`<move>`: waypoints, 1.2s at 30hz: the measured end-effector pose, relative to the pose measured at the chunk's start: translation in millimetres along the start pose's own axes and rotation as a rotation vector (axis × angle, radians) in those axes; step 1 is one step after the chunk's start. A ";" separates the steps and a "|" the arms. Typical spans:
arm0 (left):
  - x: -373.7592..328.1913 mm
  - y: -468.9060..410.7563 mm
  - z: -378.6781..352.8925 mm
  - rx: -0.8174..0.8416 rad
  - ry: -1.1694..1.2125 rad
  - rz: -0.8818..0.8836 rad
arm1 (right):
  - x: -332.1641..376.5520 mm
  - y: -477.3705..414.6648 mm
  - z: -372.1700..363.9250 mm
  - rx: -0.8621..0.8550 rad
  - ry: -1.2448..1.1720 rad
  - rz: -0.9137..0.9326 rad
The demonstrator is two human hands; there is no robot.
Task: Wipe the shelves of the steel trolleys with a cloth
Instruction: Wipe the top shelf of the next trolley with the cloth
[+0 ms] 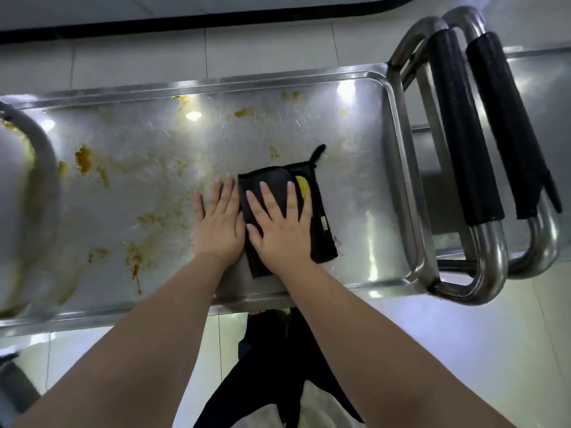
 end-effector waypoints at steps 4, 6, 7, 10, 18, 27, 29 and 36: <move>-0.8 -1.9 3.4 -0.008 0.036 0.020 | -49.1 -12.9 3.4 -0.029 0.009 0.082; -1.6 -4.3 3.8 -0.001 0.017 0.027 | -113.3 -19.4 8.5 -0.024 0.029 -0.111; -1.5 -5.2 3.6 0.002 0.010 0.030 | -145.4 -19.4 12.2 -0.017 0.023 -0.241; -1.6 -7.0 2.5 0.005 0.011 0.029 | -193.7 -14.1 18.2 0.030 0.028 -0.503; -4.7 -13.4 13.5 -0.016 0.125 0.043 | -189.3 -17.6 19.5 0.066 0.055 -0.524; 50.7 -128.8 44.1 0.008 -0.015 -0.038 | -191.2 -21.5 23.0 0.049 0.064 -0.540; 53.9 -132.8 37.8 0.033 -0.014 -0.043 | -186.4 -24.1 24.5 0.067 0.074 -0.587; 57.7 -136.9 30.7 0.011 0.023 -0.059 | -50.0 -108.5 22.0 0.057 0.056 -0.463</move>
Point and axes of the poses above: each hand's wrist, its own y-axis away from the middle knuckle, its own z-axis out of the back of the hand, x = y × z, the point moved 4 cm from there along -y, towards the middle knuckle, and after that the axes turned 3 degrees about y, right-handed, at the moved point
